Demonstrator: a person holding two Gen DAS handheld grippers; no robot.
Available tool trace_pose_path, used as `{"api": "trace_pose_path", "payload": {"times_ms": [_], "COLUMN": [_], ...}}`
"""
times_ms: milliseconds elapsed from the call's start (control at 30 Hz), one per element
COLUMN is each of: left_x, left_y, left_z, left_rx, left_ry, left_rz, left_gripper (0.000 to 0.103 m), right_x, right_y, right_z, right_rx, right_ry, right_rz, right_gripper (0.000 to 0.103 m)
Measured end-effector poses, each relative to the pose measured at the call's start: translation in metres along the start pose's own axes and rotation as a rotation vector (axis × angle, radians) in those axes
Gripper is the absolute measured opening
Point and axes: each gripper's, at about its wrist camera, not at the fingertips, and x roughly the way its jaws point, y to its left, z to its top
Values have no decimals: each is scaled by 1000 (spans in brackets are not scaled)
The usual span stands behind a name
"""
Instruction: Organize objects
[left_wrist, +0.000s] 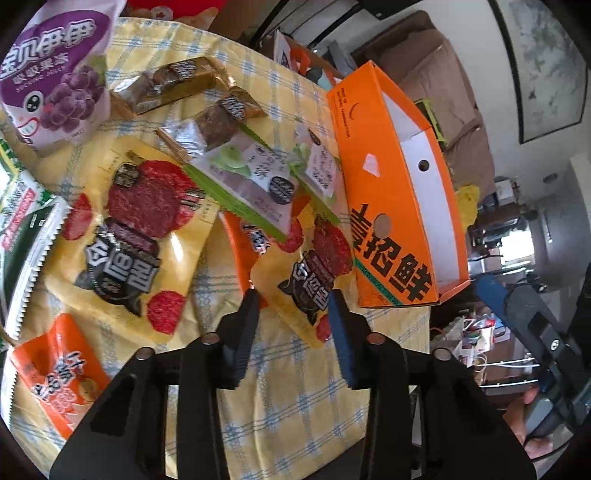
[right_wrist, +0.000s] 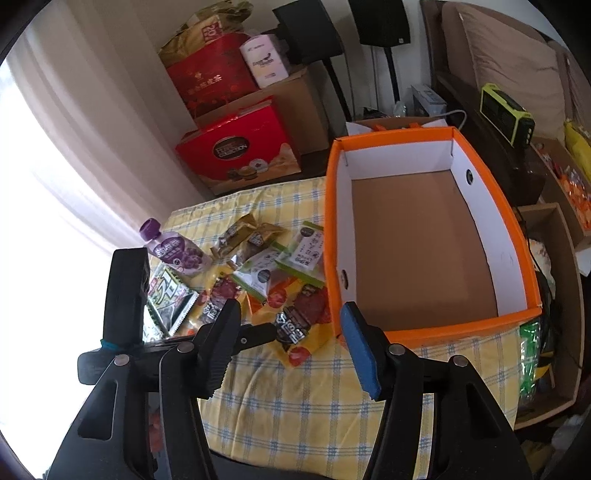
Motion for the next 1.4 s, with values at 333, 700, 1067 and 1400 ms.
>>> {"api": "trace_pose_path", "payload": {"times_ms": [333,700,1067,1400], "left_x": [1,24,-38,-117], "left_y": [6,4,7,28], "left_z": [1,3,-11,-32], "left_rx": [-118,-147,-90,-69], "left_ry": [-88,-66,-130,-230], "left_rz": [-162,-142,-141,-157], "left_gripper": [32,5,0,0], "right_x": [4,5,4,23], "right_y": [-10,-12,-9,15], "right_z": [-7,-9,-9,-12], "right_rx": [27,29,13,-39], "right_ry": [8,13,13,50], "right_rz": [0,1,-6,4], "right_gripper": [59,58,58,58]}}
